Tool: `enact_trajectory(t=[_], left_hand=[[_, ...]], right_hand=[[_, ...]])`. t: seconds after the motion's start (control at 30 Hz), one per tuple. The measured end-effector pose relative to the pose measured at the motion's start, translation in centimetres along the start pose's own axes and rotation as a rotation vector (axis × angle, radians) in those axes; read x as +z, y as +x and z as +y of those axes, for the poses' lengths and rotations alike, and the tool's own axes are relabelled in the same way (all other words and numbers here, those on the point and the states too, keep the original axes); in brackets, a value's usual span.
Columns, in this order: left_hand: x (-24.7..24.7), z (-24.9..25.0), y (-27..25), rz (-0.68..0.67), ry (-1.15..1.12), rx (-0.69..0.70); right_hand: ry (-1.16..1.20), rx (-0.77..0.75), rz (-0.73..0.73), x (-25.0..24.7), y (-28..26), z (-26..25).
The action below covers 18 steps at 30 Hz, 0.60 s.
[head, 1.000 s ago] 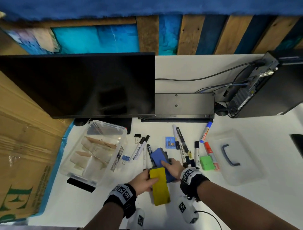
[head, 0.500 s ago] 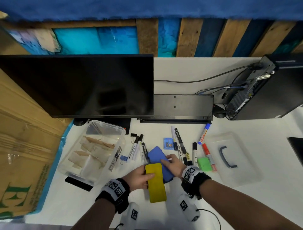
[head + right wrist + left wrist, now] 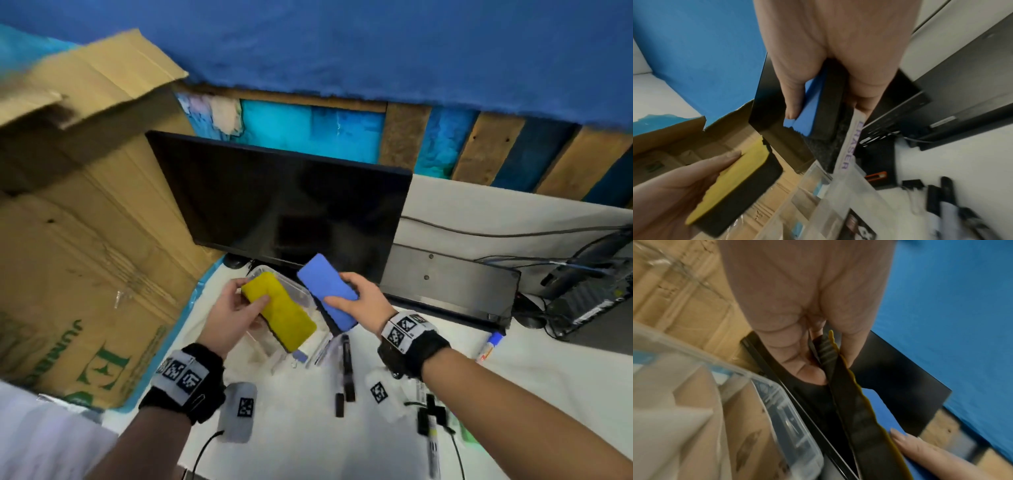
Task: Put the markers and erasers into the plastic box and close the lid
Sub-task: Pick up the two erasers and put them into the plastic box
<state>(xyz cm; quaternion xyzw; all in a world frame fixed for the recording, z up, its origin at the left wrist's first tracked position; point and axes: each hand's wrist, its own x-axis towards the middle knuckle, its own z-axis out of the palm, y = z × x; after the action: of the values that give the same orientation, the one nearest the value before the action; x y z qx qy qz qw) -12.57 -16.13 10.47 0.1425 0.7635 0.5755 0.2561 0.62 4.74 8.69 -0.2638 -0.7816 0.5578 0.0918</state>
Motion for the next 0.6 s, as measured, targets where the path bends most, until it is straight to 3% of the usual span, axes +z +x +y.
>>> enact_trajectory(t=[0.13,0.27,0.6], left_hand=[[-2.9,-0.4,2.1,0.084,0.013,-0.025],[-5.1,-1.6,3.8,0.07,-0.014,-0.073],[-8.0,-4.1,6.7,0.061,-0.039,-0.113]], right_hand=[[-0.046,-0.032,-0.083,3.2,4.9,-2.0],[-0.151,-0.015,-0.132,6.0,8.3,-1.9],[-0.534,-0.019,-0.283,9.5,10.7,-1.1]])
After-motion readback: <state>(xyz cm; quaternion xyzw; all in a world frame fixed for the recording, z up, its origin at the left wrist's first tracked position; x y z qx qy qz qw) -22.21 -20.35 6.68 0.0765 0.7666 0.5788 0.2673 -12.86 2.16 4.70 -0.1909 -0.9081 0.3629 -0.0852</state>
